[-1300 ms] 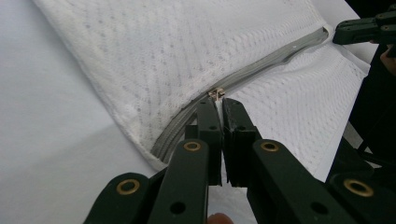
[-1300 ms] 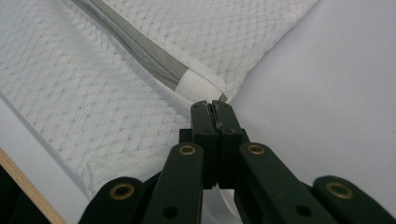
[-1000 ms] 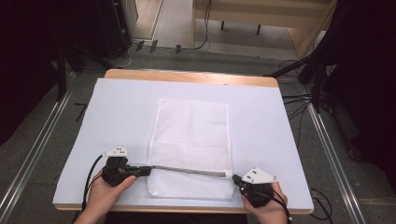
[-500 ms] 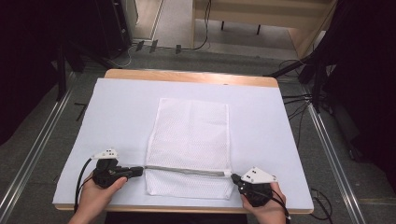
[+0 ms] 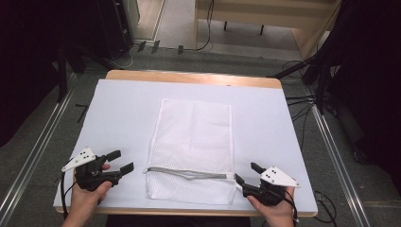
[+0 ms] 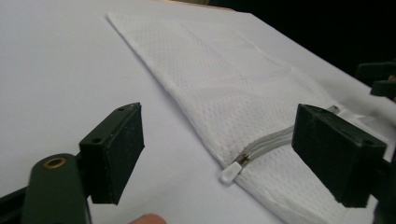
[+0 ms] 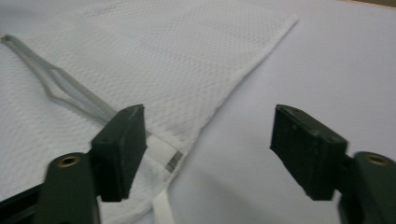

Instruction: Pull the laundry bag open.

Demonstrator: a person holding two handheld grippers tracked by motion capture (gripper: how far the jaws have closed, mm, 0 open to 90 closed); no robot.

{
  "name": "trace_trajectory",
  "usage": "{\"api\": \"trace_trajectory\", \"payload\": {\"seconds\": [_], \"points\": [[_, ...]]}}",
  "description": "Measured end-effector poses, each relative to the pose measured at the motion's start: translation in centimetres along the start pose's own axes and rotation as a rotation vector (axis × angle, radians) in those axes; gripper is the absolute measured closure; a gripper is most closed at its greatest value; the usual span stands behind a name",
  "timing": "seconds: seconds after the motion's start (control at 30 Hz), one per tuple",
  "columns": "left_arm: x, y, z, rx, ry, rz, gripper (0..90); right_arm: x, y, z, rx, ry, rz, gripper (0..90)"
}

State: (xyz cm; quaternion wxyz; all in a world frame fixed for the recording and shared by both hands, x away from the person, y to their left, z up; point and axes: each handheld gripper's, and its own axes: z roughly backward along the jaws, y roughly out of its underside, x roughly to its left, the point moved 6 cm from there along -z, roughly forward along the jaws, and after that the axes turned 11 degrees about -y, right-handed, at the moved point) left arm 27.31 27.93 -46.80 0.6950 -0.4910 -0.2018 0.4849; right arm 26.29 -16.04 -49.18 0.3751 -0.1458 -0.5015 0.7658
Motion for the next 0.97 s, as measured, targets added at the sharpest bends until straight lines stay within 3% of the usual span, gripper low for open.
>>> {"api": "trace_trajectory", "payload": {"seconds": [0.23, 0.3, 0.43, 0.5, 0.53, 0.63, 0.97], "points": [[1.2, -0.1, 0.3, 0.015, -0.051, 0.002, 13.9, -2.1, 0.0, 0.9, -0.036, 0.029, -0.072, 23.1], [2.2, -0.1, 0.6, 0.01, -0.067, 0.018, 14.0, -3.1, 0.0, 1.5, -0.054, 0.053, -0.091, 21.2], [3.5, -0.2, 1.1, -0.007, -0.122, 0.008, 14.0, -4.4, 0.2, 2.4, -0.074, 0.079, -0.104, 15.5], [3.7, -0.3, 1.3, -0.02, -0.115, 0.021, 13.8, -4.9, 0.3, 2.7, -0.078, 0.098, -0.107, 14.4], [3.9, -0.5, 1.7, -0.049, -0.112, 0.03, 13.5, -5.2, 0.3, 2.9, -0.08, 0.117, -0.107, 14.4], [4.0, -0.6, 1.9, -0.061, -0.12, 0.025, 13.2, -5.8, 0.4, 3.3, -0.091, 0.154, -0.115, 13.9], [3.9, -0.4, 1.5, -0.038, -0.119, 0.015, 12.9, -5.8, 0.5, 3.1, -0.083, 0.147, -0.122, 14.0]]}}
